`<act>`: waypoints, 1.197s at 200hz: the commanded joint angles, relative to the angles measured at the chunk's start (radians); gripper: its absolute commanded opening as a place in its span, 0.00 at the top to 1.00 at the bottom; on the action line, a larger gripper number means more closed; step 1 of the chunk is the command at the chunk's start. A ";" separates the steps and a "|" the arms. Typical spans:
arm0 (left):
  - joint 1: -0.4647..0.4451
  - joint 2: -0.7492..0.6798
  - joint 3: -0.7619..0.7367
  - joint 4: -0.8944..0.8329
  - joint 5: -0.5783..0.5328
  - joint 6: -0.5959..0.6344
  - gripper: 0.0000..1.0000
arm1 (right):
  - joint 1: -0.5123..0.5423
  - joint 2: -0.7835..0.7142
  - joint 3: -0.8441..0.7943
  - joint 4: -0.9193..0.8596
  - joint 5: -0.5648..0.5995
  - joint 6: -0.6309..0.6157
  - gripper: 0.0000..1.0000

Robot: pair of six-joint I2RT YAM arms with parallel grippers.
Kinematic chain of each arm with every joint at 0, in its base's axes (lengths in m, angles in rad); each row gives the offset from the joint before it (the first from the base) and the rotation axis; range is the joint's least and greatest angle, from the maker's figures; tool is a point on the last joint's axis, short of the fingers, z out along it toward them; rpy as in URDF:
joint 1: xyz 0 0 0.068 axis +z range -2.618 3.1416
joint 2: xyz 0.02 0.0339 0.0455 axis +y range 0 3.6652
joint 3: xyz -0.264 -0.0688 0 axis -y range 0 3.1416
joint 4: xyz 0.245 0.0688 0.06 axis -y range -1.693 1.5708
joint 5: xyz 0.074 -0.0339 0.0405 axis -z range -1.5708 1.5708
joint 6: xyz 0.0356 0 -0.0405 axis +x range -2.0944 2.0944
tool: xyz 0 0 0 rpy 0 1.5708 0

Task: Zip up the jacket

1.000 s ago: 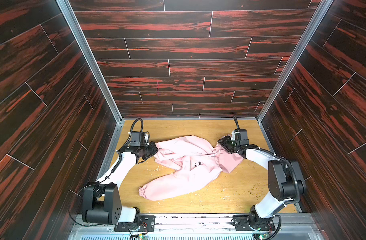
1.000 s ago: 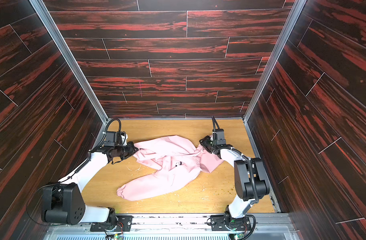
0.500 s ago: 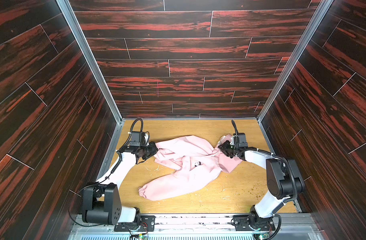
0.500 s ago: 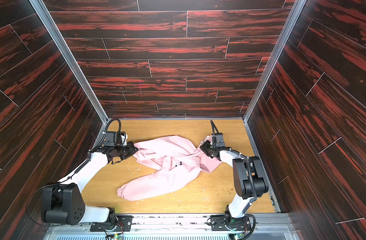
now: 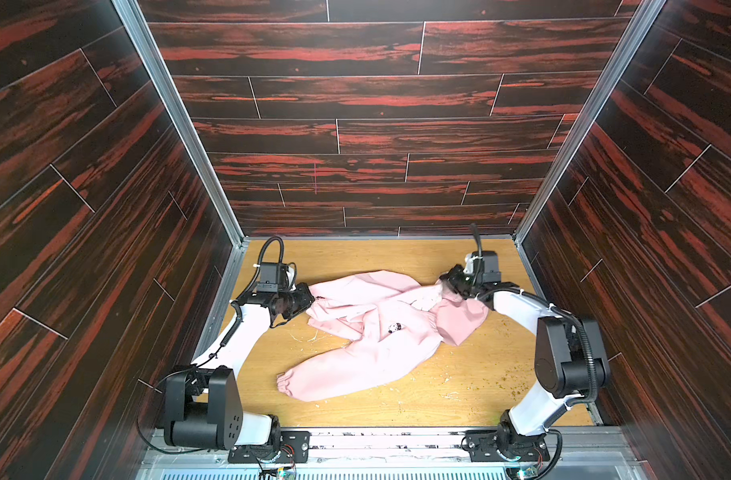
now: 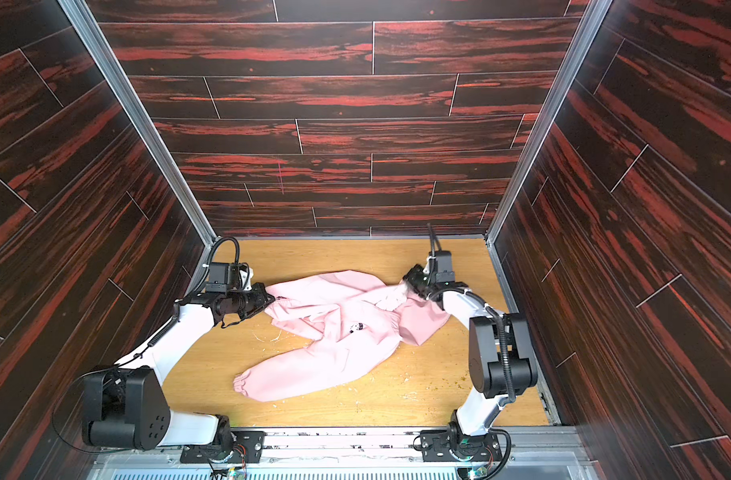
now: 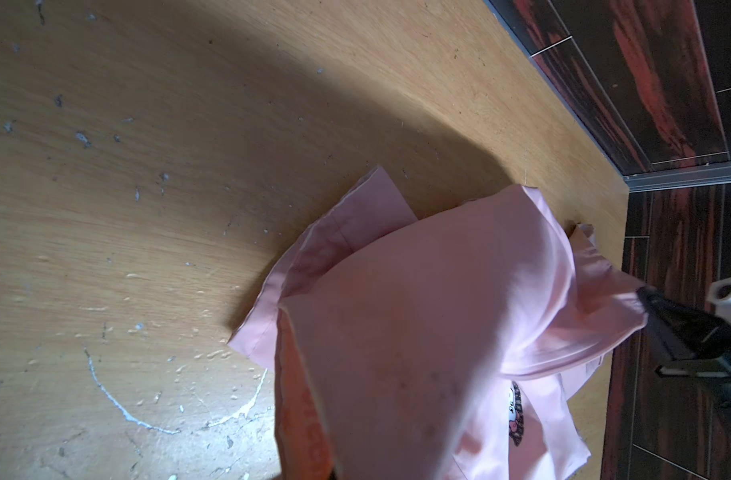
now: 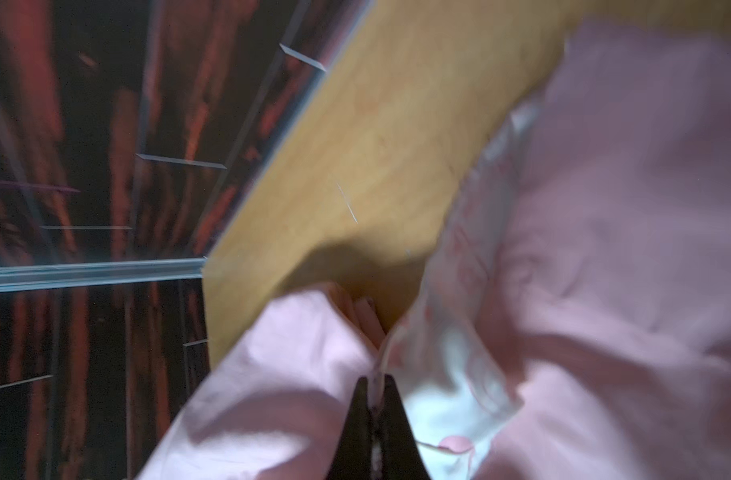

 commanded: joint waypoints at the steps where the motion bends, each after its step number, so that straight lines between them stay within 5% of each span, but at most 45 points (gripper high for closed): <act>1: 0.013 -0.055 0.041 -0.005 0.070 0.038 1.00 | -0.064 -0.029 0.032 -0.003 -0.044 -0.029 1.00; 59: 0.014 -0.131 0.007 0.110 0.291 0.025 1.00 | -0.088 0.050 -0.076 0.011 -0.072 -0.065 1.00; 92: 0.013 -0.114 0.029 0.137 0.436 -0.008 1.00 | -0.088 0.017 -0.091 -0.040 -0.036 -0.072 0.57; 144: 0.012 -0.088 0.066 0.085 0.490 0.008 1.00 | -0.048 -0.118 0.068 -0.226 0.042 -0.109 0.49; 184: 0.012 -0.067 0.037 0.120 0.447 -0.004 1.00 | 0.142 -0.113 0.197 -0.277 -0.019 -0.153 0.49; 221: 0.012 -0.034 0.025 0.144 0.454 -0.011 1.00 | 0.378 0.011 0.333 -0.210 -0.230 -0.161 0.47; 239: 0.012 -0.025 0.028 0.138 0.457 -0.008 1.00 | 0.483 0.080 0.448 -0.302 -0.184 -0.232 0.43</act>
